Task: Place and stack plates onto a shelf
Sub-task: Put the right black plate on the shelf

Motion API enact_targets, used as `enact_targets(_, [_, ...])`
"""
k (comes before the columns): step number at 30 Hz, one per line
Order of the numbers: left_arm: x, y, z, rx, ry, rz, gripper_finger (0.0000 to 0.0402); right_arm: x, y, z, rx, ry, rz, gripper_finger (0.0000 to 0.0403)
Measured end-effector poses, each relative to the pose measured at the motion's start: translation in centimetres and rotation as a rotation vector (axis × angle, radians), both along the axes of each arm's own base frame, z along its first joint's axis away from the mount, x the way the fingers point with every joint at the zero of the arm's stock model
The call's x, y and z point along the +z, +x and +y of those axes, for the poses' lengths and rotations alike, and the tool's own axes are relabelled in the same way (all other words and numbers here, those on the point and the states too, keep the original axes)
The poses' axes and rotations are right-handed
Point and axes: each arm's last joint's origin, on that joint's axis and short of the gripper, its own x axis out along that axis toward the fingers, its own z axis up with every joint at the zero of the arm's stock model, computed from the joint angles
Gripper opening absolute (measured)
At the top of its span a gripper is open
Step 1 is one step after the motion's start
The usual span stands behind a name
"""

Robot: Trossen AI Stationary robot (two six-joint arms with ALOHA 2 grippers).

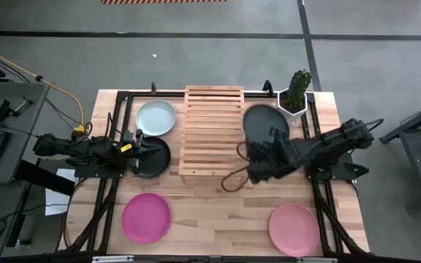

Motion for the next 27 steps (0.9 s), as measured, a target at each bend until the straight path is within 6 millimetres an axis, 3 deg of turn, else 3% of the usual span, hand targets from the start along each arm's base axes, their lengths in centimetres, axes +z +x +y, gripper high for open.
enact_targets(6, [0.0,0.0,0.0,0.0,0.0,0.0,0.0,0.4,2.3,-4.6,0.191,-0.196,0.098,0.0])
enact_targets(14, [0.0,0.0,0.0,0.0,0.0,0.0,0.0,1.4,5.8,-9.5,0.481,-0.257,0.053,0.0])
enact_targets(20, [0.0,0.0,0.0,0.0,0.0,0.001,0.0,1.5,6.5,-12.1,0.561,-0.258,0.045,0.0])
enact_targets(27, [0.0,0.0,0.0,0.0,0.0,0.001,0.0,-0.2,7.6,-13.3,0.598,-0.194,0.09,0.0])
